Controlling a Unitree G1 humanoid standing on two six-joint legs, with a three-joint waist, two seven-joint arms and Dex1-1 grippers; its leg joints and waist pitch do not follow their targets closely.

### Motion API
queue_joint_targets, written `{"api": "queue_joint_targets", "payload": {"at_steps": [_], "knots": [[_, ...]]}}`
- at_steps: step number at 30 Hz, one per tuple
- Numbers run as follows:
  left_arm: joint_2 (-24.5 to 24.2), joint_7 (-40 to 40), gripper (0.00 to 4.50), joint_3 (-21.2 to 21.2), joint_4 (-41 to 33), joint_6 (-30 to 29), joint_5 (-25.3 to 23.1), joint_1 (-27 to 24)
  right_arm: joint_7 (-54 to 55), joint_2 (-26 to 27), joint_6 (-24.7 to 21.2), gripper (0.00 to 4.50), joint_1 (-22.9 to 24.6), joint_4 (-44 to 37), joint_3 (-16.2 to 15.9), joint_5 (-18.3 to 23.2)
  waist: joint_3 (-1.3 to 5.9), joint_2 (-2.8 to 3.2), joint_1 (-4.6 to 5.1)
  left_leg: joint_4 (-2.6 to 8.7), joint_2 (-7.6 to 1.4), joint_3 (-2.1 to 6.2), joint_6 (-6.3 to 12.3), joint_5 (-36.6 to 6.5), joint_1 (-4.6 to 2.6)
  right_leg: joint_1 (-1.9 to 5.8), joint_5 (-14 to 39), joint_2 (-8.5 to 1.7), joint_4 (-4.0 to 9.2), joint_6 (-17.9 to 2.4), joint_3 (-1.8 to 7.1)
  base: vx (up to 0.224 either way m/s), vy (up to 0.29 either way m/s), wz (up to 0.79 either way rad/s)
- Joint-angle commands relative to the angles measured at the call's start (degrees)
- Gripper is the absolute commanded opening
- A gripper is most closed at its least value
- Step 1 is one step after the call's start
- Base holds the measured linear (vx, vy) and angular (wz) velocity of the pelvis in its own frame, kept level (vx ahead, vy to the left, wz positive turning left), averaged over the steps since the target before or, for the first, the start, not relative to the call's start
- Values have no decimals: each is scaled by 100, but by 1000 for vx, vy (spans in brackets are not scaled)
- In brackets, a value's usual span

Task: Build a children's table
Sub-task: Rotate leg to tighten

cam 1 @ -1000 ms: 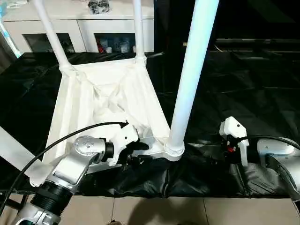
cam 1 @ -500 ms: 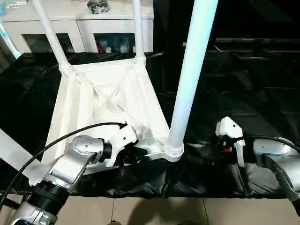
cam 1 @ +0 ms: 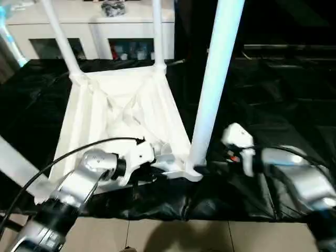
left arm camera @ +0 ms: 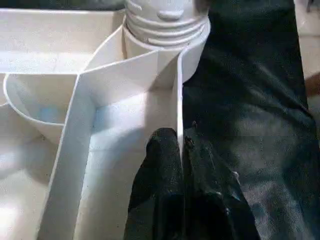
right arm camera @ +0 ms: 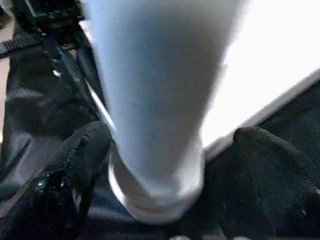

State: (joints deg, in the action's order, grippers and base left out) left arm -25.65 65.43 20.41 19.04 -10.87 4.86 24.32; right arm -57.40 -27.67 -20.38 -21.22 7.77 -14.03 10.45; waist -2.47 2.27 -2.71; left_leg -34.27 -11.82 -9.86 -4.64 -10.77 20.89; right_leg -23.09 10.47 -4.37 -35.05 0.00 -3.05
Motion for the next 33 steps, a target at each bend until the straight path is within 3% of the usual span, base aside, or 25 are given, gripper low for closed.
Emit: {"api": "queue_joint_targets", "payload": {"at_steps": [1,10,12,15,20,26,33], "knots": [[53,53,2,-135,283,227,135,136,-41,26,138,450,-166,155,-87,-88,310,-93,-6,419,-72,1,117,-1455,-38,235,1913,-278,501,-1029,206,0,0,0],[175,294,2,-203,1238,705,83,563,-125,340,449,450,-637,965,-252,-255,344,-92,-30,399,-67,-7,169,-1123,-11,271,1401,-286,430,-1167,206,0,0,0],[169,301,0,-171,1399,806,5,617,-139,377,508,414,-719,1130,-279,-274,345,-101,-37,394,-80,-13,183,-1104,-17,269,1280,-289,423,-1207,209,0,0,0],[194,307,0,-179,1634,970,-81,690,-172,435,573,400,-828,1373,-294,-298,350,-113,-39,391,-80,-17,203,-1074,-18,279,1170,-286,409,-1256,206,0,0,0],[222,353,0,-195,1899,1141,-146,793,-191,548,713,347,-998,1736,-275,-359,329,-111,-49,401,-82,-21,166,-1223,-32,265,1577,-306,444,-1204,206,0,0,0],[271,305,0,-227,2191,1301,-188,927,-247,642,900,292,-1159,2108,-308,-429,313,-152,-51,410,-84,-18,149,-1310,-30,247,1919,-310,475,-1079,208,0,0,0],[369,46,0,-290,2423,1275,-272,1091,-212,807,1082,270,-1204,2433,-307,-519,294,-162,-53,427,-85,-7,113,-1477,-42,226,2342,-325,519,-968,207,0,0,0]]}}
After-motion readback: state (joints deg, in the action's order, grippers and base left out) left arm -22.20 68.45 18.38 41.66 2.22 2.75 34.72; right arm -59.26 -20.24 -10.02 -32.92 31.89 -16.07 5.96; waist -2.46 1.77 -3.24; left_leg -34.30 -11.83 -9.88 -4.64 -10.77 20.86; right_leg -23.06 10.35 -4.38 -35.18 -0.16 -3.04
